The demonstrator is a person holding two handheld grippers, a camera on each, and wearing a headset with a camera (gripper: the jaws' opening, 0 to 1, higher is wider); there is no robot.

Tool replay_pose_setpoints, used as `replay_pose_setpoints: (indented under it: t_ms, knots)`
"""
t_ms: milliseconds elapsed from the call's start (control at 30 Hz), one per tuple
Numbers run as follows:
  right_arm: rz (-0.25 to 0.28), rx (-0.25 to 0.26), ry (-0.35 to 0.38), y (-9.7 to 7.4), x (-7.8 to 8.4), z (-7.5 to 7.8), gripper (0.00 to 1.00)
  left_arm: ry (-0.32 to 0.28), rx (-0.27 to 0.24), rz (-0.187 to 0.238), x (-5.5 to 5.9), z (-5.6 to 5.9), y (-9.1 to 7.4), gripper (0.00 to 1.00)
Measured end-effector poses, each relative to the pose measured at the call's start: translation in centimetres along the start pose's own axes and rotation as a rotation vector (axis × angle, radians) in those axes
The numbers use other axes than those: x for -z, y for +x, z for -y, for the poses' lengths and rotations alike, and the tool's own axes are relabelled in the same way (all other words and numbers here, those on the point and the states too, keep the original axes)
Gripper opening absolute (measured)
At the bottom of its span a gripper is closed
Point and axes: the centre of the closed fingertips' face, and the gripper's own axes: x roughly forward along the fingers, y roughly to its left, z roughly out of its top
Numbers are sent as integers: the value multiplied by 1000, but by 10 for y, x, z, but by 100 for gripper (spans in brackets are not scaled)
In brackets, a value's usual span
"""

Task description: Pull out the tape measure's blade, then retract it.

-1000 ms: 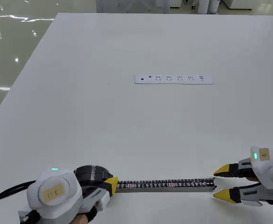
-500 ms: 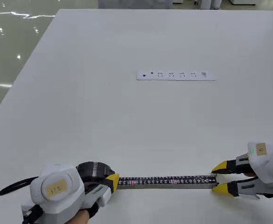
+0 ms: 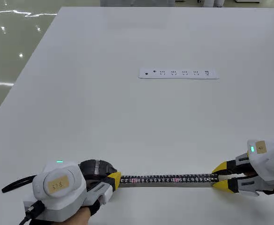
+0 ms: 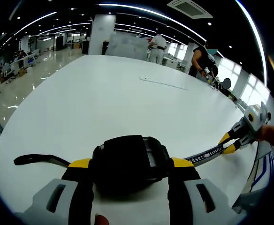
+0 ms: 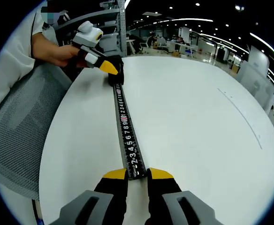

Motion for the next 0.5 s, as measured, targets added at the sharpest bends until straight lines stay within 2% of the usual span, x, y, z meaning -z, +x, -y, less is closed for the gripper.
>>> replay_pose_setpoints:
  t_ms: [267,500]
  knots:
    - [-2,4,-10,0,0,2,13,15,0,2,0,0,0,58]
    - [1,-2,-17,2,-1,2,12,4,-2,-10,0,-1,0,58]
